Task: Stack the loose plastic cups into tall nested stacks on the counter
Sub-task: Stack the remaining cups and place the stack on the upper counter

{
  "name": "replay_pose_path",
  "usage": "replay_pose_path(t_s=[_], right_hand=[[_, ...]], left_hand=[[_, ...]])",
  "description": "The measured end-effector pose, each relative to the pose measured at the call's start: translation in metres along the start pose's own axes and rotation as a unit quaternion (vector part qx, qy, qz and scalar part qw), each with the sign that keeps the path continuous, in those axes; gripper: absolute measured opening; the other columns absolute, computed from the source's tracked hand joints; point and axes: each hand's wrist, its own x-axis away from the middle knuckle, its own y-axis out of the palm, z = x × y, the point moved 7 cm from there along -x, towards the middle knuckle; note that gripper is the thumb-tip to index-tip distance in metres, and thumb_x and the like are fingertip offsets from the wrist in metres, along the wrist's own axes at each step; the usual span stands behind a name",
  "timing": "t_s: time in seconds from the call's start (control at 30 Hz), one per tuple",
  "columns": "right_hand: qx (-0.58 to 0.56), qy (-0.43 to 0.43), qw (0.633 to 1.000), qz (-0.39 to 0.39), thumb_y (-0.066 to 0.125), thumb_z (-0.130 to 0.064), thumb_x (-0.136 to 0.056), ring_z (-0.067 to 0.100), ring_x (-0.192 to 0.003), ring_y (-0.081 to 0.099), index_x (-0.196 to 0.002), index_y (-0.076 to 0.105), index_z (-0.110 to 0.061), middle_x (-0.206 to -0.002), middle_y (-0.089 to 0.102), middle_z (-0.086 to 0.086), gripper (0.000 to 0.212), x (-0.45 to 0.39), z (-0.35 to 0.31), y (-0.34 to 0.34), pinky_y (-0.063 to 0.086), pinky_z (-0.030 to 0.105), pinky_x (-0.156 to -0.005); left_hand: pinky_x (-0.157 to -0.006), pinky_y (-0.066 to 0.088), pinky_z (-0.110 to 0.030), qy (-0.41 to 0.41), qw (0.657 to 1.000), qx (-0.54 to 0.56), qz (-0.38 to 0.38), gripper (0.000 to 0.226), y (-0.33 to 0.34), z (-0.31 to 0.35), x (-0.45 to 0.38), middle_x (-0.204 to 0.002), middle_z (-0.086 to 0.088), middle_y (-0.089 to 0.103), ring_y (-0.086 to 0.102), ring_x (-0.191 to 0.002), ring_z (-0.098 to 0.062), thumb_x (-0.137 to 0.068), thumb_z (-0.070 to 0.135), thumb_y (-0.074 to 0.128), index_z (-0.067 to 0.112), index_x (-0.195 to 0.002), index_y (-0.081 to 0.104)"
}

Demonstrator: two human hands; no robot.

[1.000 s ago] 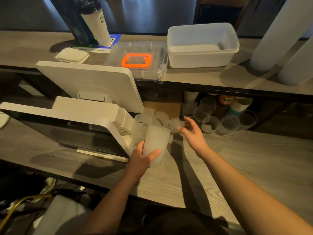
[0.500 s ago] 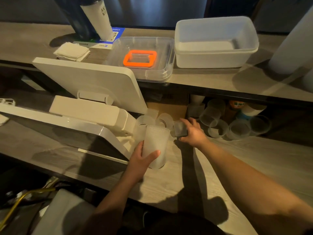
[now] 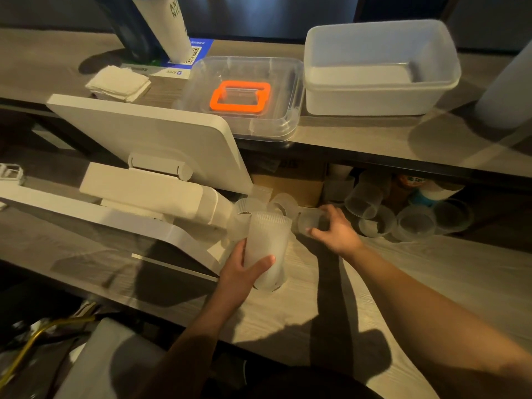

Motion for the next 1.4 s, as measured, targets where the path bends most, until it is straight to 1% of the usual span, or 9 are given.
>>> replay_pose_path(t_s=[0.13,0.3,0.43,0.5,0.63,0.77,0.9,1.13,1.4], right_hand=[[-0.147,0.027,0.988,0.041,0.08,-0.046,-0.08,0.022,-0.127,0.05,-0.147,0.036,-0.029,-0.144,0.043,-0.003,0.082,0.011,0.002,-0.006,0.054,0.04,-0.099],[-0.271,0.039,0.96,0.059,0.078,-0.039,-0.084,0.011,-0.111,0.055,-0.142,0.046,-0.02,-0.127,0.054,-0.006,0.069,0.029,-0.003,-0.008,0.048,0.012,-0.075],[-0.348,0.022,0.934,0.081,0.07,-0.042,-0.091,0.004,-0.112,0.054,-0.145,0.047,-0.025,-0.118,0.06,-0.018,0.061,0.045,-0.018,-0.017,0.041,0.027,-0.099],[-0.376,0.014,0.923,0.083,0.072,-0.037,-0.09,0.006,-0.106,0.06,-0.137,0.055,-0.024,-0.107,0.063,-0.017,0.052,0.054,-0.026,-0.023,0.046,0.028,-0.099],[-0.462,-0.011,0.884,0.071,0.065,-0.042,-0.092,0.02,-0.112,0.064,-0.122,0.066,-0.024,-0.114,0.07,-0.001,0.035,0.07,-0.039,-0.036,0.053,0.035,-0.098],[-0.456,-0.048,0.886,0.067,0.062,-0.052,-0.087,0.019,-0.113,0.063,-0.125,0.066,-0.026,-0.118,0.069,-0.001,0.046,0.083,-0.054,-0.045,0.053,0.035,-0.095],[-0.365,-0.097,0.925,0.047,0.065,-0.055,-0.084,0.007,-0.116,0.06,-0.129,0.064,-0.032,-0.123,0.066,-0.012,0.051,0.097,-0.068,-0.046,0.051,0.029,-0.096],[-0.292,-0.121,0.948,0.044,0.067,-0.055,-0.081,0.005,-0.115,0.055,-0.132,0.061,-0.034,-0.121,0.061,-0.009,0.055,0.121,-0.07,-0.051,0.046,0.024,-0.092],[-0.343,-0.09,0.931,0.083,0.065,-0.06,-0.086,0.004,-0.116,0.057,-0.13,0.062,-0.029,-0.126,0.062,-0.008,0.055,0.148,-0.071,-0.039,0.047,0.027,-0.1]], left_hand=[[-0.098,0.054,-0.049,0.006,1.0,0.003,-0.01,0.094,-0.001,0.004,-0.001,-0.131,0.007,0.058,0.058,-0.119,-0.018,-0.057,0.07,0.076,0.035,-0.139,0.046],[-0.098,0.054,-0.048,0.014,1.0,-0.006,-0.025,0.095,-0.001,0.012,0.003,-0.13,0.007,0.059,0.059,-0.118,-0.017,-0.056,0.069,0.076,0.033,-0.139,0.047],[-0.096,0.056,-0.047,0.018,0.999,-0.018,-0.03,0.098,0.0,0.017,0.007,-0.131,0.005,0.058,0.059,-0.117,-0.019,-0.055,0.068,0.076,0.032,-0.141,0.044],[-0.094,0.057,-0.045,0.022,0.999,-0.023,-0.032,0.098,0.001,0.019,0.009,-0.13,0.004,0.057,0.059,-0.116,-0.018,-0.054,0.067,0.076,0.031,-0.14,0.044],[-0.074,0.057,-0.025,0.043,0.997,-0.037,-0.058,0.093,0.005,0.029,0.02,-0.125,0.007,0.056,0.059,-0.109,-0.015,-0.053,0.066,0.074,0.032,-0.135,0.046],[-0.062,0.052,-0.014,0.057,0.995,-0.036,-0.072,0.092,0.007,0.042,0.033,-0.12,0.017,0.053,0.057,-0.106,-0.009,-0.049,0.065,0.073,0.037,-0.131,0.043],[-0.062,0.05,-0.012,0.084,0.993,-0.054,-0.067,0.087,0.01,0.05,0.043,-0.115,0.021,0.054,0.057,-0.102,-0.004,-0.047,0.062,0.074,0.039,-0.126,0.046],[-0.082,0.061,-0.04,0.086,0.986,-0.109,-0.09,0.098,0.012,0.042,0.047,-0.125,0.01,0.057,0.06,-0.109,-0.015,-0.049,0.066,0.078,0.035,-0.136,0.048],[-0.09,0.058,-0.041,0.1,0.978,-0.13,-0.128,0.095,0.022,0.055,0.052,-0.124,0.014,0.053,0.056,-0.11,-0.011,-0.052,0.071,0.076,0.038,-0.136,0.045]])
